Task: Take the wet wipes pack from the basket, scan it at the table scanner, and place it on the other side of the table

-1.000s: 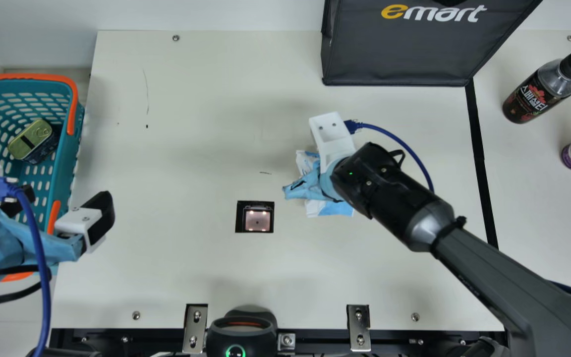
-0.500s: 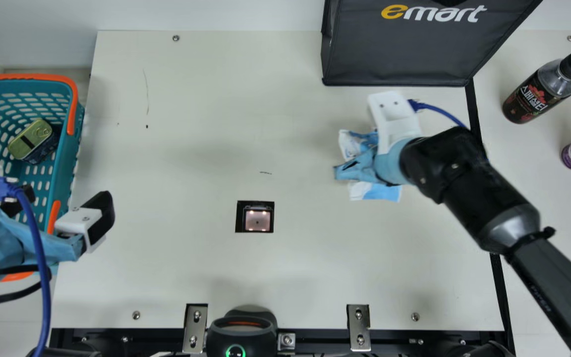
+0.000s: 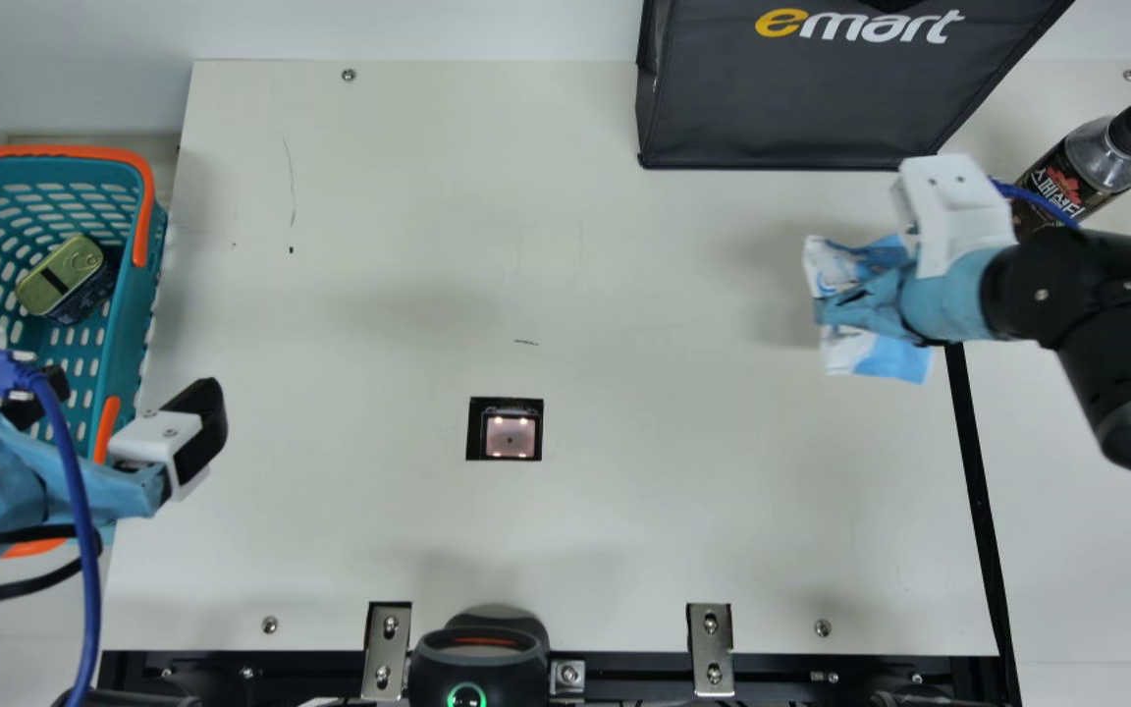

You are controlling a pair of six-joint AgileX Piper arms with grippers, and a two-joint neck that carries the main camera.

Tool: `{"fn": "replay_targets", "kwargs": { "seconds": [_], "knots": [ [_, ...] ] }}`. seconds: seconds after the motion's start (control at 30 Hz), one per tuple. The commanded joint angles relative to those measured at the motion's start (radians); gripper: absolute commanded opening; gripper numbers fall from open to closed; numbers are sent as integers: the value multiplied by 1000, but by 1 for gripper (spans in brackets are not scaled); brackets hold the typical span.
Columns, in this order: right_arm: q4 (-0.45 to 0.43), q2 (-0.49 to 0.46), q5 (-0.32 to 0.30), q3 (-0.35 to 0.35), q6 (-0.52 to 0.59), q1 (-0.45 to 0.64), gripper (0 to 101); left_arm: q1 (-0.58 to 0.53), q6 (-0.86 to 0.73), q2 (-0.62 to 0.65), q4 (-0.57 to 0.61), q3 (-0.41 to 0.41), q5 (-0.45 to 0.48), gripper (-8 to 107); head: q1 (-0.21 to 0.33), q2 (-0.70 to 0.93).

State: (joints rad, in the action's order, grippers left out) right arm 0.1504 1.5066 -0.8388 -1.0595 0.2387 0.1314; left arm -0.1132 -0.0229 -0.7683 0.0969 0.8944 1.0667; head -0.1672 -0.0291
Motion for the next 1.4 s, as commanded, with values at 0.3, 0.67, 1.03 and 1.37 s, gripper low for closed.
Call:
{"fn": "replay_targets", "kwargs": {
  "seconds": [0.3,0.67,1.03,1.37],
  "knots": [
    [18,57,22,-16,242,263,0,0,0,0,0,0,0,90,29,2],
    [3,116,72,-28,363,379,0,0,0,0,0,0,0,90,29,2],
    [-5,166,148,-29,433,437,0,0,0,0,0,0,0,90,29,2],
    [9,187,200,-23,473,453,20,0,0,0,0,0,0,90,29,2]
  ]
}}
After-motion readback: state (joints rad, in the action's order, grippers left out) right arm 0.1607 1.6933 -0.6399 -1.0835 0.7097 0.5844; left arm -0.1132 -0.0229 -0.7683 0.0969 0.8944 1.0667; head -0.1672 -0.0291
